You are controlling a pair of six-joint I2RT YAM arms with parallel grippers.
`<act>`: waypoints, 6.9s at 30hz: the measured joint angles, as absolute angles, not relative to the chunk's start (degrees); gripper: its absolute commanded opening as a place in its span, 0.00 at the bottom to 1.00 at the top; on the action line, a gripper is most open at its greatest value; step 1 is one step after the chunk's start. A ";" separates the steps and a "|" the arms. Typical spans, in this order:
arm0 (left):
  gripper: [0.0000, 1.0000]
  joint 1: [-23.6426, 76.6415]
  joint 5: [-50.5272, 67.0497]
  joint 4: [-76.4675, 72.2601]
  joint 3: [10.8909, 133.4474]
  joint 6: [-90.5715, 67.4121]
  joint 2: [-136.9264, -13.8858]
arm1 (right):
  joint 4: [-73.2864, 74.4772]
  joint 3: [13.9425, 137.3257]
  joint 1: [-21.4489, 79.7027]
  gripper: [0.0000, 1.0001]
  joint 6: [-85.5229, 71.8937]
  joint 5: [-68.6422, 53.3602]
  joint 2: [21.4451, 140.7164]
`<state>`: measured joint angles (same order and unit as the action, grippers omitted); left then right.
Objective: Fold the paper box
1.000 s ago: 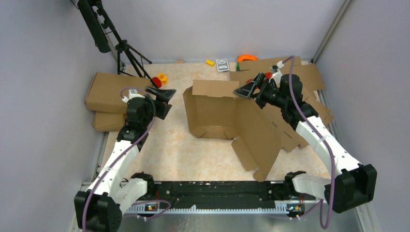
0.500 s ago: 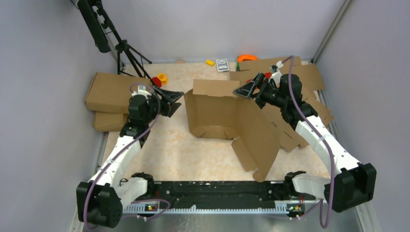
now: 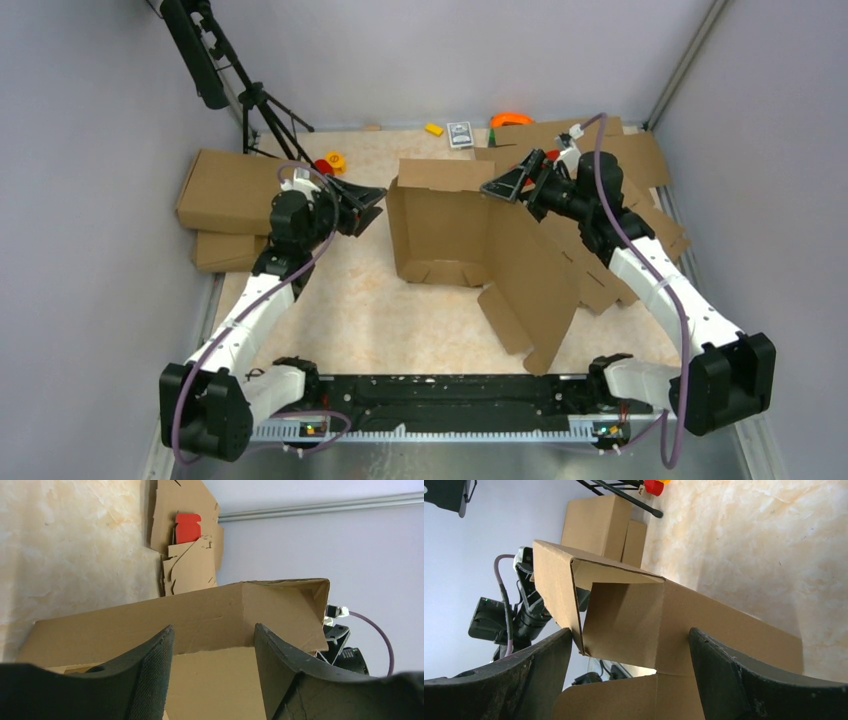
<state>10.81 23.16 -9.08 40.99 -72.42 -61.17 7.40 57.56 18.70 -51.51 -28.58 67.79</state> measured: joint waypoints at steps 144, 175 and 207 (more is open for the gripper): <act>0.44 29.67 -10.11 -31.31 35.11 -61.73 -66.02 | 2.09 51.92 31.14 0.81 -68.49 6.09 63.57; 0.46 29.69 -10.09 -29.95 35.11 -61.30 -65.73 | 13.69 61.56 31.35 0.98 -74.06 13.80 62.98; 0.62 29.69 -10.07 -29.41 35.00 -61.39 -65.25 | 21.47 65.93 31.38 0.70 -64.93 8.47 68.45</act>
